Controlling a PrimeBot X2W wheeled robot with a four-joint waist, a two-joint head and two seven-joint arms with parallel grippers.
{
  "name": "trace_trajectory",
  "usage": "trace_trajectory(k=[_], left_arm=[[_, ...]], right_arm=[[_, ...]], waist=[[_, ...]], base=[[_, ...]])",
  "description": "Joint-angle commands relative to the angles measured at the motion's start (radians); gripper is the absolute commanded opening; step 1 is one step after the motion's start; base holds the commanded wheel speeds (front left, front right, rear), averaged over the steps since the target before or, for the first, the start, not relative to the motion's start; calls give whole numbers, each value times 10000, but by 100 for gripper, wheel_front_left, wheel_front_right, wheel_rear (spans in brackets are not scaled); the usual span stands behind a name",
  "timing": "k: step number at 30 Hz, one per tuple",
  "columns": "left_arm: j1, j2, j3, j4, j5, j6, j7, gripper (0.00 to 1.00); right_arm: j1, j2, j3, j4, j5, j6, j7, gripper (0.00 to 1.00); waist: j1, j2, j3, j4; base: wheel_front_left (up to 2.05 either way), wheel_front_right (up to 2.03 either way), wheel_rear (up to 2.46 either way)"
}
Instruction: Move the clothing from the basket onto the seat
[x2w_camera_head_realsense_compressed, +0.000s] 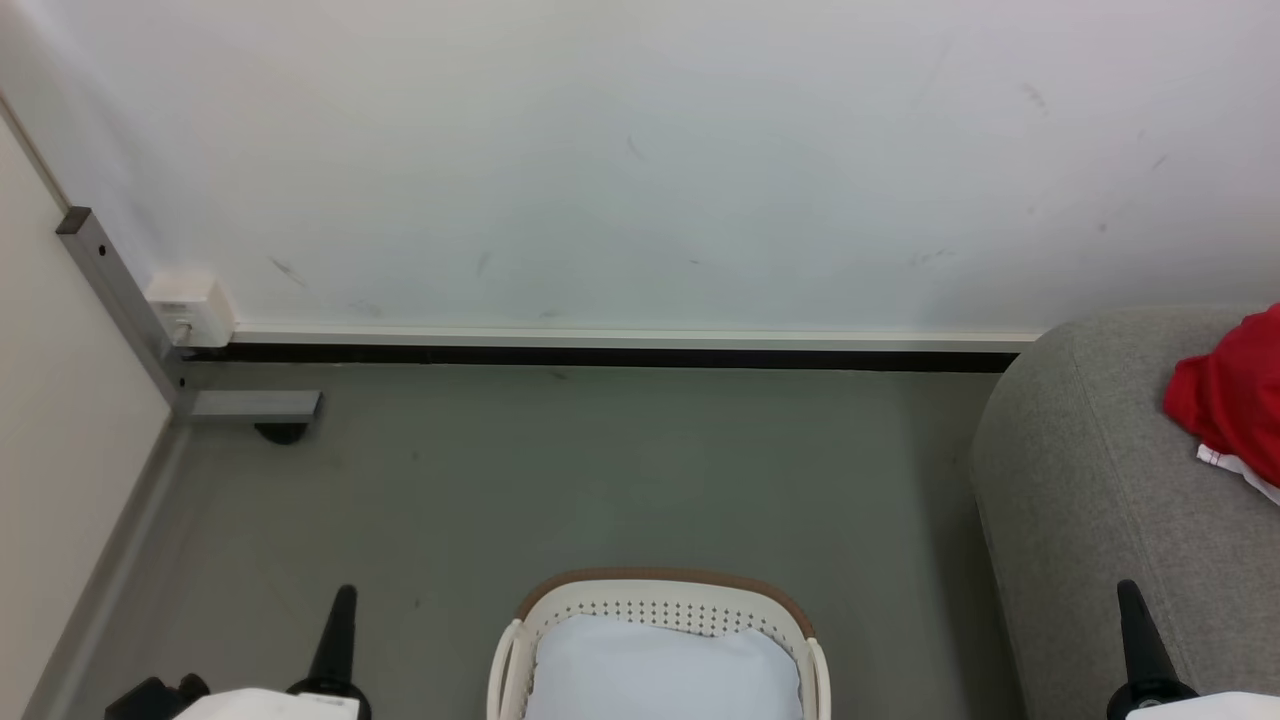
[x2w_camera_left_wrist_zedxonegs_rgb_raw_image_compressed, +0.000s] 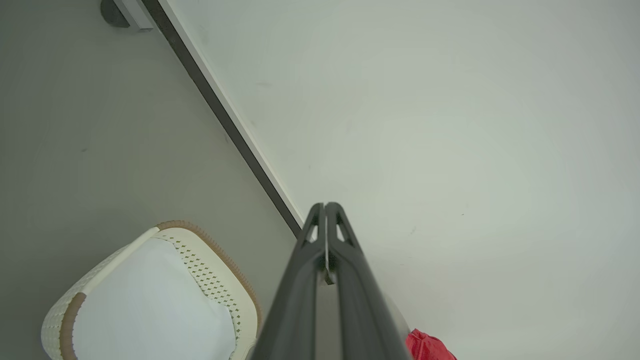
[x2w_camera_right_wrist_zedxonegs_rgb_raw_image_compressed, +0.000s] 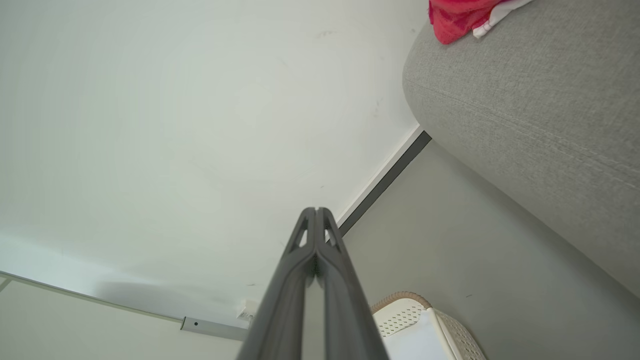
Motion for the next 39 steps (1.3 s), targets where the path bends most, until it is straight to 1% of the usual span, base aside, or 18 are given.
trace_trajectory(k=[1,16,39], left_arm=[[-202,26,103,-135,-313,-76,84,0],[-289,6,341,-274,-1682,-236,463,0],[-366,-21,642,-423,-3356,-417,940,0]], right_arm=[[-251,-18,-90,-167,344,-13,82,0],[-322,31,-266,-335,1671,-16,457,0],[-439,91,-487,-527,3358,-19,947,0]], waist=[[-1,0,9,2],[-1,0,84,22],[-1,0,194,51]], base=[[0,0,0],[0,0,0],[0,0,0]])
